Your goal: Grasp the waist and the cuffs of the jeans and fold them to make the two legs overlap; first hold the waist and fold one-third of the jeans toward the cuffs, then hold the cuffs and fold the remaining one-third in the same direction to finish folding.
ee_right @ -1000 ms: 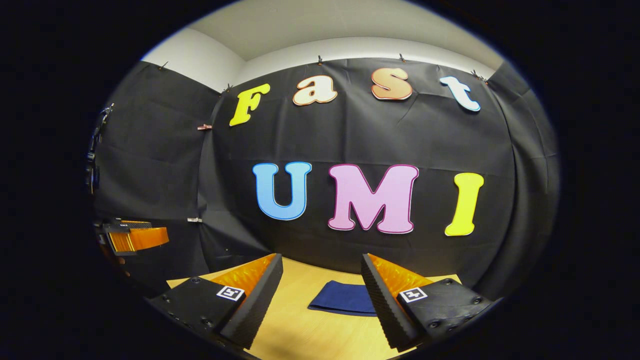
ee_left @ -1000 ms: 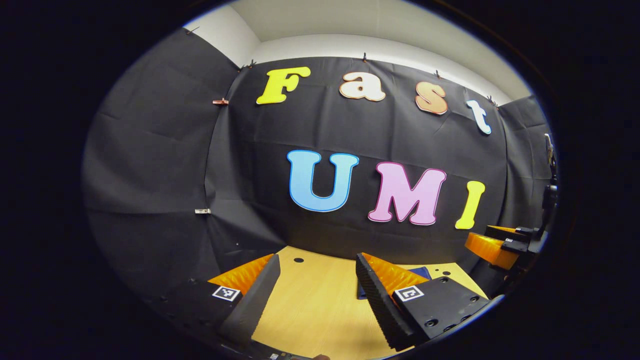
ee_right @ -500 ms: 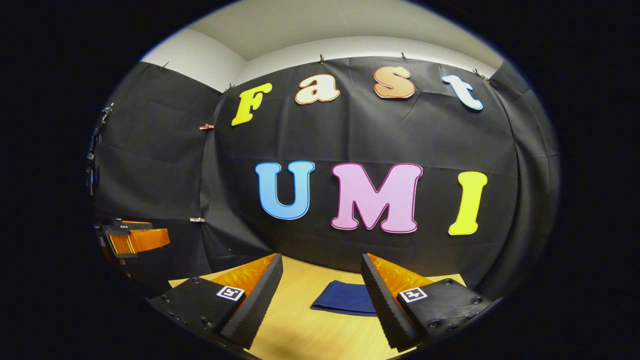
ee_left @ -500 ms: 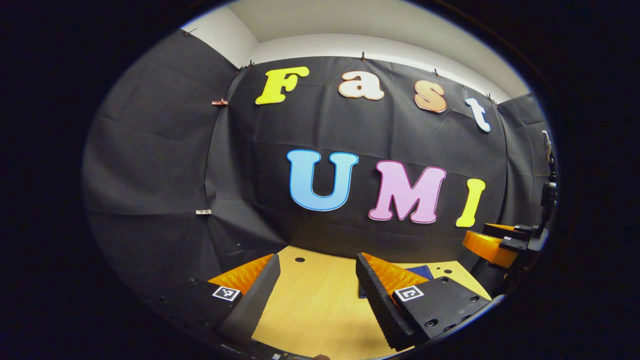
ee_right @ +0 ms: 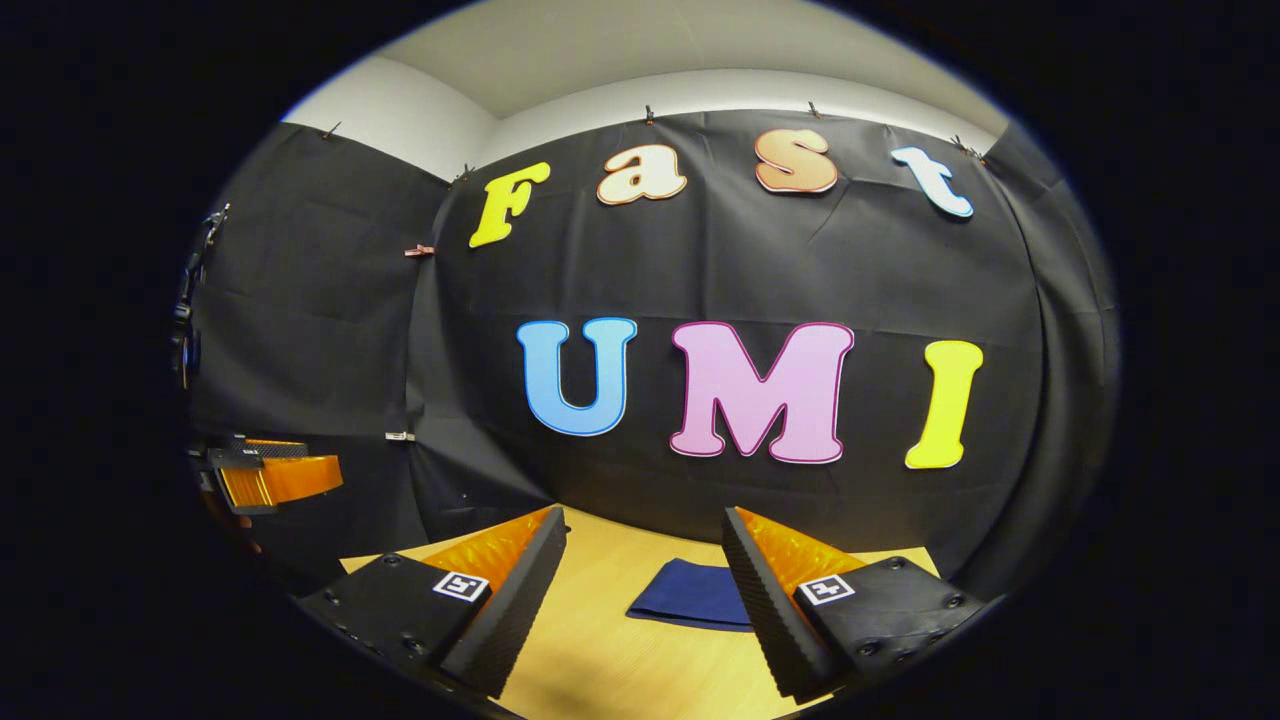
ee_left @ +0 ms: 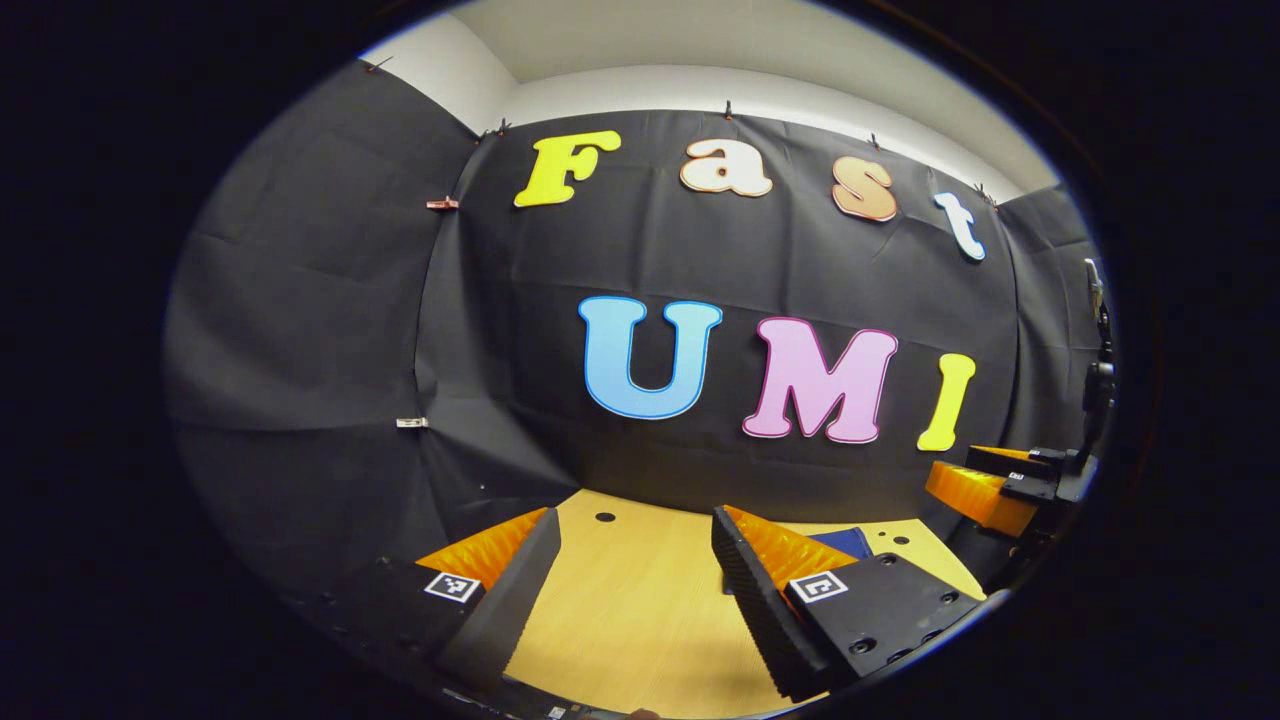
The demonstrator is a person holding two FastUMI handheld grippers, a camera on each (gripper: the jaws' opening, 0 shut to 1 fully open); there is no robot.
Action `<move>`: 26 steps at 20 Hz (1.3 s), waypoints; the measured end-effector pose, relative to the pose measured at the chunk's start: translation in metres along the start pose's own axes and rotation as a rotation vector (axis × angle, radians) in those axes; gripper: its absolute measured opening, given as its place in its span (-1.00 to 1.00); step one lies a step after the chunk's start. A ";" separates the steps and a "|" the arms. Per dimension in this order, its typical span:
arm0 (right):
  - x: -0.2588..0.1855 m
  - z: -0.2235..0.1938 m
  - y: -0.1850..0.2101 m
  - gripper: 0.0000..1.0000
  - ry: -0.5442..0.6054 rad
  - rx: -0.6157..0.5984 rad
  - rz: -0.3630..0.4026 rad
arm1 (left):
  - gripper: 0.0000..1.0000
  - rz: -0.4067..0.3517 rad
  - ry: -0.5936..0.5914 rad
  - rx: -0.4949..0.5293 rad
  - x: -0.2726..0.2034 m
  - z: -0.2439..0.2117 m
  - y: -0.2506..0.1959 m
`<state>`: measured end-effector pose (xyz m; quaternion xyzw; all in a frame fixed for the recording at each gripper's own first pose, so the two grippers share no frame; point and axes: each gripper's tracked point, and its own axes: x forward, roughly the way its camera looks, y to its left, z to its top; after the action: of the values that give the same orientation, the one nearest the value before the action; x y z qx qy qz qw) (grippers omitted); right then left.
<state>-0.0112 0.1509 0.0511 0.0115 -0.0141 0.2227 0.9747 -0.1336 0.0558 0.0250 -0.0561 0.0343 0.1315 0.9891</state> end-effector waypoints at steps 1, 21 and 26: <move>0.000 -0.001 0.001 0.92 0.002 0.002 -0.002 | 0.92 0.000 0.002 0.003 0.000 0.000 0.000; 0.001 -0.010 0.001 0.92 0.011 0.008 -0.027 | 0.92 -0.001 0.025 0.007 0.002 -0.012 0.004; 0.000 -0.010 -0.001 0.92 0.008 0.008 -0.032 | 0.92 0.000 0.029 0.006 0.001 -0.014 0.006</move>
<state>-0.0106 0.1506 0.0411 0.0145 -0.0091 0.2072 0.9781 -0.1354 0.0601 0.0106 -0.0552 0.0489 0.1308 0.9887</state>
